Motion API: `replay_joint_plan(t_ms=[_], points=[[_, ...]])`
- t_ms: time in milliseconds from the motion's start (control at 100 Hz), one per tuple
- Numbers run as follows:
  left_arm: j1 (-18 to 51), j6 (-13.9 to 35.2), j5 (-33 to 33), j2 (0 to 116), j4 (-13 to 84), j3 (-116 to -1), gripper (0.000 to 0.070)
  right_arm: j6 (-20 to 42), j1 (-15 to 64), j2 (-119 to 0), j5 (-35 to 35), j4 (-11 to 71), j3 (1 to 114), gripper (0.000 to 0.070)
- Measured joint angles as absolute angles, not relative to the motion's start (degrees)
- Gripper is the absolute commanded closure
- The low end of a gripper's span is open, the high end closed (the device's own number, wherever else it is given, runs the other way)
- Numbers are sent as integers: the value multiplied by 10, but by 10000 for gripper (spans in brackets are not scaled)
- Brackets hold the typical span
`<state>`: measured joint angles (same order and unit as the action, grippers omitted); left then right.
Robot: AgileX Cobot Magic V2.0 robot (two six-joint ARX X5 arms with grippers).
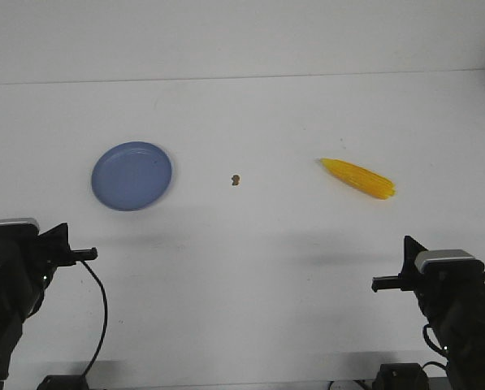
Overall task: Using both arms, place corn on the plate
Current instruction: 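Reach the left gripper forward to the rim of the blue plate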
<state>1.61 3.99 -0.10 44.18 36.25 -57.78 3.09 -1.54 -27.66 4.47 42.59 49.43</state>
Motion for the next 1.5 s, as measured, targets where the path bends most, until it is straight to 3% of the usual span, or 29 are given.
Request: replay_joint_plan(t_ms=[230, 600, 650, 710, 770, 830, 930, 1200, 1500], points=[[16, 40, -1, 485, 377, -581, 688, 31, -15, -361, 45, 488, 535, 694], [16, 40, -1, 484, 376, -581, 682, 31, -15, -374, 45, 489, 535, 680], [16, 40, -1, 484, 376, -581, 675, 31, -15, -374, 45, 490, 535, 606], [16, 40, -1, 484, 376, -581, 623, 31, -15, -374, 45, 490, 535, 426], [16, 40, -1, 484, 376, -581, 520, 31, -15, -374, 45, 490, 535, 220], [16, 40, -1, 484, 376, -581, 379, 32, -15, -374, 45, 491, 535, 139], [16, 40, -1, 484, 376, -581, 265, 33, -15, -374, 45, 491, 535, 137], [16, 57, -1, 484, 372, -581, 264, 33, -15, -374, 45, 491, 535, 137], [11, 77, 0, 548, 290, -605, 236, 33, -15, -374, 45, 491, 535, 137]])
